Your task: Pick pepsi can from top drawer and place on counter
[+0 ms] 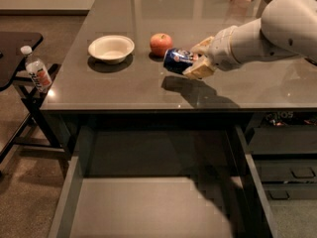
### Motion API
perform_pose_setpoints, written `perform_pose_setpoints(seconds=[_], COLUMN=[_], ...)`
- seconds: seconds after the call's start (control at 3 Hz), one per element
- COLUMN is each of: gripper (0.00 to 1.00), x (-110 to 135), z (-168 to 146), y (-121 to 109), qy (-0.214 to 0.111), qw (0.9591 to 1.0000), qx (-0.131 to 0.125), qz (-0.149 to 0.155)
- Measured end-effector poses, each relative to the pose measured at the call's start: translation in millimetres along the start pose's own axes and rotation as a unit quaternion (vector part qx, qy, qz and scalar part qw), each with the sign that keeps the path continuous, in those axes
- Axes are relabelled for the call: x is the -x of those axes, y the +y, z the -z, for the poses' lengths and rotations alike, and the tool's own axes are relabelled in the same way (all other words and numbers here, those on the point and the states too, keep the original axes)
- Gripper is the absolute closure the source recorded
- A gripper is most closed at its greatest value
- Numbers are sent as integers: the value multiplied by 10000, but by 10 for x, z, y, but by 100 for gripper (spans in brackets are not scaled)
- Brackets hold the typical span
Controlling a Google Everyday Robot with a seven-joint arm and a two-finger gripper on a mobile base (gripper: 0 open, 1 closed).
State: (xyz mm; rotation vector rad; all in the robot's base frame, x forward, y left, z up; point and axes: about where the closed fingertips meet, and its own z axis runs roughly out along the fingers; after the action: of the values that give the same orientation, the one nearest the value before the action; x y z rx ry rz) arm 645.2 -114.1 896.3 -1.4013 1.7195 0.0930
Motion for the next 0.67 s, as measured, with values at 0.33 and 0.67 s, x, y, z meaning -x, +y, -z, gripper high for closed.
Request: perform_pose_setpoints(seconds=[0.33, 0.67], gripper=[100, 100], x=[-77, -193], z=[-209, -365], y=[-144, -190], qy=[-25, 76], qw=[9995, 9984], qx=[-4, 56], qz=[-301, -562])
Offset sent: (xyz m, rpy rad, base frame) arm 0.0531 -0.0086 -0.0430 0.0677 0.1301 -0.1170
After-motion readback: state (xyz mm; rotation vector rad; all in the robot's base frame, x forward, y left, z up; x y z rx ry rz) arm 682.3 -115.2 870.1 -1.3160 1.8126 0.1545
